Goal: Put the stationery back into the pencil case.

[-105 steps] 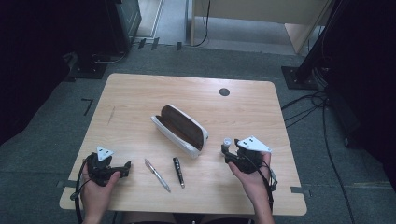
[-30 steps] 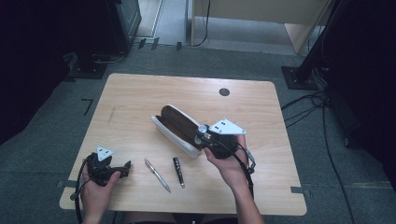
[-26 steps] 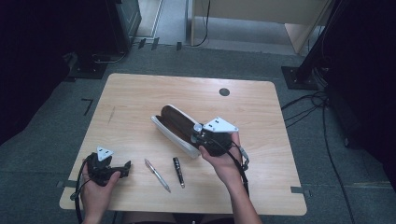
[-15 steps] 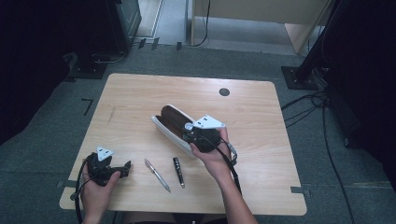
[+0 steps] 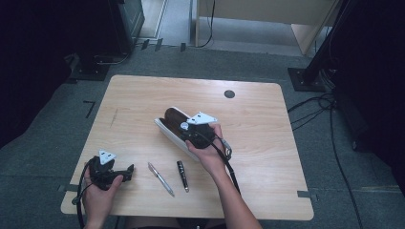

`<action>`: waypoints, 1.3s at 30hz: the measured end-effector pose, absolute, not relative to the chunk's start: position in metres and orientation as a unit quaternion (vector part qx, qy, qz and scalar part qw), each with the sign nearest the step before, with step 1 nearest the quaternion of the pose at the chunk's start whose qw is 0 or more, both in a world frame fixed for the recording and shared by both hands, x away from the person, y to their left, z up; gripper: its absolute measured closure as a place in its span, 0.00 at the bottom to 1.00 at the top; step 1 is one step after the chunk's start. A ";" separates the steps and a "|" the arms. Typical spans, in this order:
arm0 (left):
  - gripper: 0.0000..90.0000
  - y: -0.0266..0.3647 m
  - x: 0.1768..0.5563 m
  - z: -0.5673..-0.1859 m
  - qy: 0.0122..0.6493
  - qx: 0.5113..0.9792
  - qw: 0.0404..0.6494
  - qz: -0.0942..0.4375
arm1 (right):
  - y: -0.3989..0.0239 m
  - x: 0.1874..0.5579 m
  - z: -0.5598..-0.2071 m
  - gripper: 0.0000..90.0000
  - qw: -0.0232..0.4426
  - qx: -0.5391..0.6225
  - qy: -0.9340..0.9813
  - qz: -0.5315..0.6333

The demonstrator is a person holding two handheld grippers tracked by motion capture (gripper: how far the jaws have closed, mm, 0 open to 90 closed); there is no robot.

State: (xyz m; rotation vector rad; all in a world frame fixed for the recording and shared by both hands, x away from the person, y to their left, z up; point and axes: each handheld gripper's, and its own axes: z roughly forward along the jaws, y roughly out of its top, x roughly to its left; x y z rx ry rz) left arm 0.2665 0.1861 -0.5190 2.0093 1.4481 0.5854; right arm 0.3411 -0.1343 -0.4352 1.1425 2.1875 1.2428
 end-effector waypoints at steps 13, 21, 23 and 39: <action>0.00 0.186 0.266 -0.519 0.544 0.754 0.294 0.220 | -0.131 0.356 -0.453 0.74 0.156 0.404 0.800 0.415; 0.00 0.186 0.266 -0.519 0.544 0.754 0.294 0.220 | -0.138 0.357 -0.455 0.73 0.137 0.411 0.798 0.418; 0.00 0.186 0.266 -0.519 0.544 0.754 0.294 0.220 | -0.141 0.357 -0.454 0.73 0.130 0.413 0.799 0.418; 0.00 0.186 0.266 -0.519 0.545 0.754 0.295 0.220 | -0.162 0.346 -0.456 0.73 0.118 0.409 0.810 0.403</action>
